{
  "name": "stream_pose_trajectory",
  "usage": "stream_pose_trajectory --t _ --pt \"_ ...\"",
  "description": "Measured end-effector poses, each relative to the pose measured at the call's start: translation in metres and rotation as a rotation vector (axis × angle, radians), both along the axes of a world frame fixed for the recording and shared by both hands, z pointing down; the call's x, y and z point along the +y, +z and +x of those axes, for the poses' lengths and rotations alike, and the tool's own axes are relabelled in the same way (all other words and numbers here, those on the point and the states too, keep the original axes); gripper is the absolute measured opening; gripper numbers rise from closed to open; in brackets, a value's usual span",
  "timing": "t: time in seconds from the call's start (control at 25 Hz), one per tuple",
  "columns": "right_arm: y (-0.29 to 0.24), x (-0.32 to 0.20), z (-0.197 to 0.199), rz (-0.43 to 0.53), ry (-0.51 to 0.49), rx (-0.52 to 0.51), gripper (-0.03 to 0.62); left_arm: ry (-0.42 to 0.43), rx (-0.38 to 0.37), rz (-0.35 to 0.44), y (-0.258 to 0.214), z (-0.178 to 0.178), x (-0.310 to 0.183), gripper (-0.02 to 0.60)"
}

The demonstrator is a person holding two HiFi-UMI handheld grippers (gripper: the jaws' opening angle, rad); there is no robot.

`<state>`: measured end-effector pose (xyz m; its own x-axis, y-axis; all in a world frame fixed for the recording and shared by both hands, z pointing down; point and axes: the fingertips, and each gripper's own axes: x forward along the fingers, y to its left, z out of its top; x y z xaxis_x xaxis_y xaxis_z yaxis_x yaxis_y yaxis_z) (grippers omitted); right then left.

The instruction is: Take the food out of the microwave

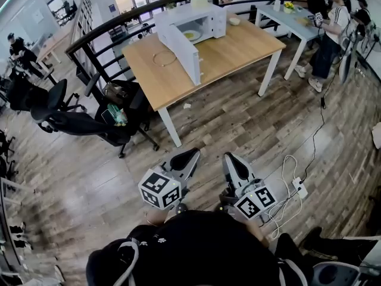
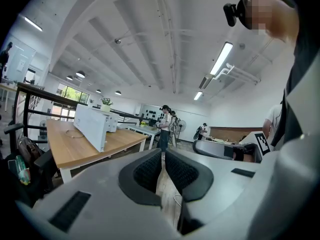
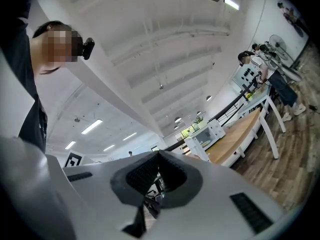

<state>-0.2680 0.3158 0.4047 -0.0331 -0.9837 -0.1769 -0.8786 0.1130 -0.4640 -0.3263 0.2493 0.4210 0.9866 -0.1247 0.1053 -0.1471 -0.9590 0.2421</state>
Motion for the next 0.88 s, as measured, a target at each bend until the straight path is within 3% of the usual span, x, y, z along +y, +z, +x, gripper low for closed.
stream_pose_trajectory --t 0.88 --pt "0.015 0.046 0.074 0.0 -0.044 -0.02 0.008 -0.057 0.005 -0.011 0.005 0.068 0.048 0.031"
